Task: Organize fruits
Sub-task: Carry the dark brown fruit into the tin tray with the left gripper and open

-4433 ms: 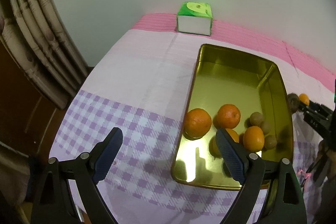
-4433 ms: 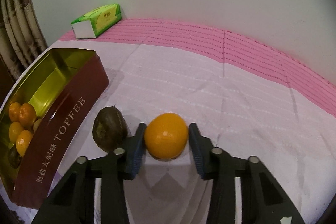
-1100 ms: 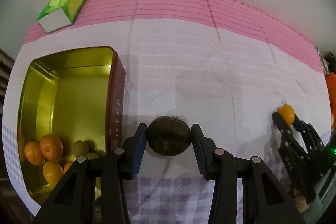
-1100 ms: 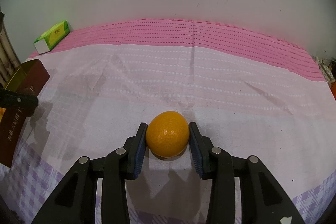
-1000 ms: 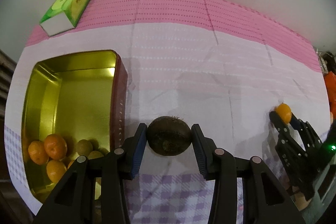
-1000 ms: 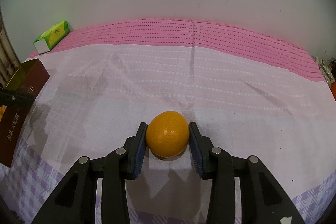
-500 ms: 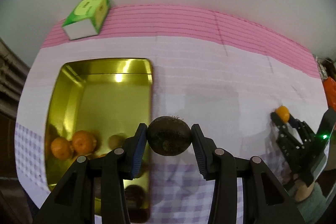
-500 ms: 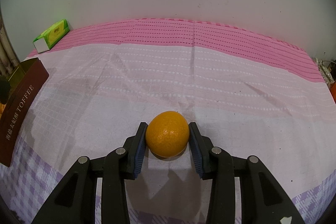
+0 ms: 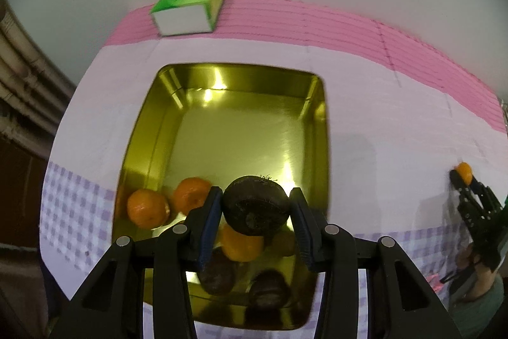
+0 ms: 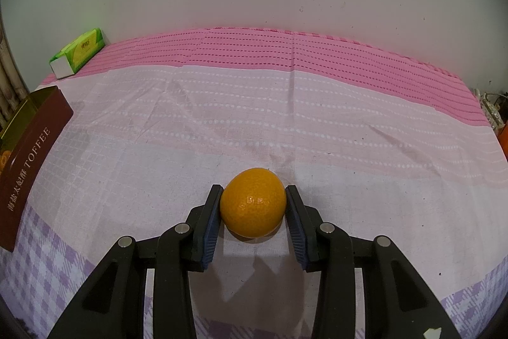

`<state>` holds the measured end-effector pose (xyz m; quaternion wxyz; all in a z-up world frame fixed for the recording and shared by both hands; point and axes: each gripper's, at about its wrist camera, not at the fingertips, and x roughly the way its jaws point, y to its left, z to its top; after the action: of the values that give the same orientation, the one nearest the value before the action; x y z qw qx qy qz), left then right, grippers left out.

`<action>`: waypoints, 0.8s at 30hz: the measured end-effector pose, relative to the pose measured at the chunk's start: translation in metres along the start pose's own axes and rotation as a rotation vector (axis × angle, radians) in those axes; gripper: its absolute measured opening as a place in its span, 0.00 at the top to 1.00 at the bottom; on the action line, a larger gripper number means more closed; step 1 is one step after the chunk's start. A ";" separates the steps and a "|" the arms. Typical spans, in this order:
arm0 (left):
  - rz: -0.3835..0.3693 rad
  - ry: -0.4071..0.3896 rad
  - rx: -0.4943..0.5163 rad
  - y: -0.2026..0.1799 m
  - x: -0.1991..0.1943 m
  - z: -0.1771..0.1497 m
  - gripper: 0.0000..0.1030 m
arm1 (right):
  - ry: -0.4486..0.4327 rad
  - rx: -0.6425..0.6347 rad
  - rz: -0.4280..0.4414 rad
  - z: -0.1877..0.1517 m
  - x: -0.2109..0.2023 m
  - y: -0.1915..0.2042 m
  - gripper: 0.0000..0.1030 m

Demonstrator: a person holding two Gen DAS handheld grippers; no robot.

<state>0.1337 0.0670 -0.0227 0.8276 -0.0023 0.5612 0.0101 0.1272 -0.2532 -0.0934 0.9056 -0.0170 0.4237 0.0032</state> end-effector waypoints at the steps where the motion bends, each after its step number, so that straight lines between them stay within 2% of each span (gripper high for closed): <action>1: 0.005 0.003 -0.003 0.003 0.001 -0.002 0.57 | 0.000 0.000 0.000 0.000 0.000 0.000 0.64; 12: 0.039 0.029 -0.029 0.028 0.011 -0.014 0.57 | 0.000 -0.004 -0.003 0.000 0.000 0.000 0.64; 24: 0.025 0.045 -0.043 0.035 0.021 -0.017 0.57 | 0.000 -0.006 -0.004 0.000 0.001 0.001 0.64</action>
<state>0.1254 0.1018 -0.0482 0.8144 -0.0136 0.5793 0.0324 0.1276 -0.2527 -0.0944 0.9055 -0.0208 0.4237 0.0026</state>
